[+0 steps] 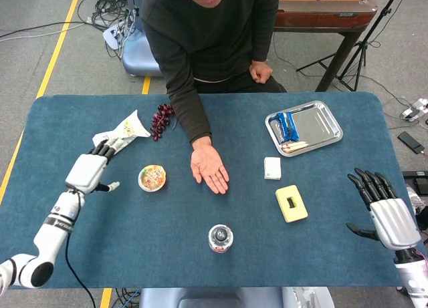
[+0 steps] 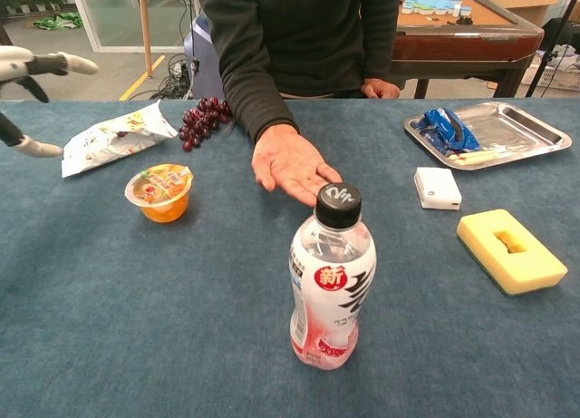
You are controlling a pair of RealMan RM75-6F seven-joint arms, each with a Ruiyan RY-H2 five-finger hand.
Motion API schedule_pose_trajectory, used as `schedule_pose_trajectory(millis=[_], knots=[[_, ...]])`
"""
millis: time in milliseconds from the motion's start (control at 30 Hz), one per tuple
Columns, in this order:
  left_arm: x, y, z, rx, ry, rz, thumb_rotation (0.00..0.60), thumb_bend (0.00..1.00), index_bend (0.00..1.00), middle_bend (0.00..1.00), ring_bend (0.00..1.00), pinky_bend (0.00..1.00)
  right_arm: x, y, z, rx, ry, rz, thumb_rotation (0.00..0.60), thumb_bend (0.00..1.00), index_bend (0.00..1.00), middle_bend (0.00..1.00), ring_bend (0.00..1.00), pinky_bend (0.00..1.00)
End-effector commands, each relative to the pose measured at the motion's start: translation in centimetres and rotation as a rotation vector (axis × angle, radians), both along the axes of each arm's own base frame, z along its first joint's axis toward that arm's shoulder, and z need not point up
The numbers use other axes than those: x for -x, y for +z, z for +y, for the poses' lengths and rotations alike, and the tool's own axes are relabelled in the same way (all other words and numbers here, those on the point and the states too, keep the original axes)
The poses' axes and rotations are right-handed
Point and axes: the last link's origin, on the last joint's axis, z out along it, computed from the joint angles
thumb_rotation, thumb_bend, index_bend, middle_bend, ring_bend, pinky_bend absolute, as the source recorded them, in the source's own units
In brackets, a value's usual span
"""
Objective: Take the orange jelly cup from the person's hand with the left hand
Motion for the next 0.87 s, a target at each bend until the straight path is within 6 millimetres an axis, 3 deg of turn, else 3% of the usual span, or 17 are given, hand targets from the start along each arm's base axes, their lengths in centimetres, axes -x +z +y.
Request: schedule_pose_trajectory(millis=[33,200,433,867], knots=[[3.2,2.2,-4.5,-0.13,0.097,-0.04,0.6,0.19,0.0,0.0,0.01,0.18,0.0,-0.1,-0.1,-0.006,-0.002,0.002,0.6,0.06,0.0,0.01,0.0,0.06],[5.9,2.5,-9.4,-0.167,0.171,0.02,0.6,0.19,0.0,0.0,0.01,0.18,-0.3,-0.3,-0.2,-0.019,0.0,0.004,0.6,0.06,0.0,0.01,0.0,0.06],[6.7,2.2,-14.0,-0.223,0.187,-0.004,0.6,0.19,0.0,0.0,0.01,0.18,-0.7,-0.7,0.1,-0.033,-0.001,-0.004,0.6,0.06,0.03,0.02,0.0,0.06],[6.0,2.2,-15.0,-0.289,0.104,-0.036,0.6,0.19,0.0,0.0,0.0,0.16,-0.6,-0.6,0.8,-0.024,-0.009,-0.012,0.6,0.06,0.03,0.03,0.0,0.06]])
